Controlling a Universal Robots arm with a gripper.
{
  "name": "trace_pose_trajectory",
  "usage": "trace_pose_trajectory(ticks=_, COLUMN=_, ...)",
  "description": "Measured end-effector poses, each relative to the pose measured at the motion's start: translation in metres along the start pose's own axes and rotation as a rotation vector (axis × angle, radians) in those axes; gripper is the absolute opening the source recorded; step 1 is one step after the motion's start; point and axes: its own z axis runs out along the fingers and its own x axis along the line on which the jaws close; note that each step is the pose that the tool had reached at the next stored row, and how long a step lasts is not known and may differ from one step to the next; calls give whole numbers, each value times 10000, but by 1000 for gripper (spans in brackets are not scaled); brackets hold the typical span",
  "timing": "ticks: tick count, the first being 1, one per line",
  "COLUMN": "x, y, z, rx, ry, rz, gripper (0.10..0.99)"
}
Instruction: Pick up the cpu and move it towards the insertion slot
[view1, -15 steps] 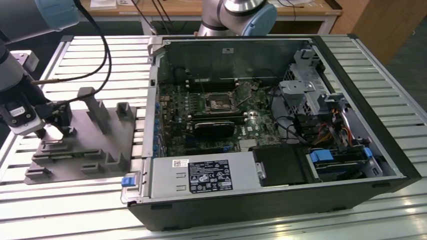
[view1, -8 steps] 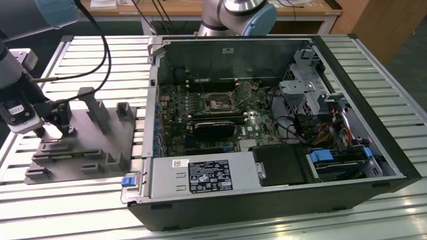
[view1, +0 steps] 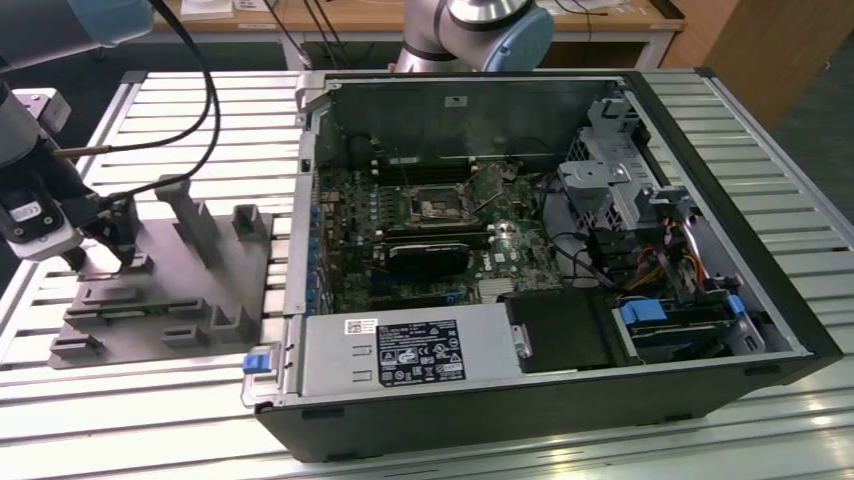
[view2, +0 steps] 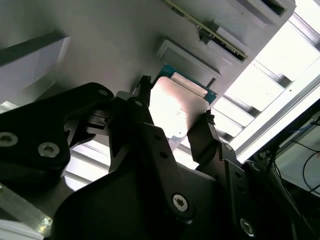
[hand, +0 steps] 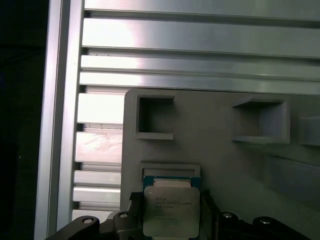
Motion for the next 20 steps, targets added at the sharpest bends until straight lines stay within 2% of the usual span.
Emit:
trace_pose_trajectory(ticks=14, x=0, y=13, z=-149, rx=0, ry=-1, rz=0, gripper=545)
trace_pose_trajectory(ticks=20, x=-1, y=23, z=-238, rx=3, ry=1, rz=0, gripper=545)
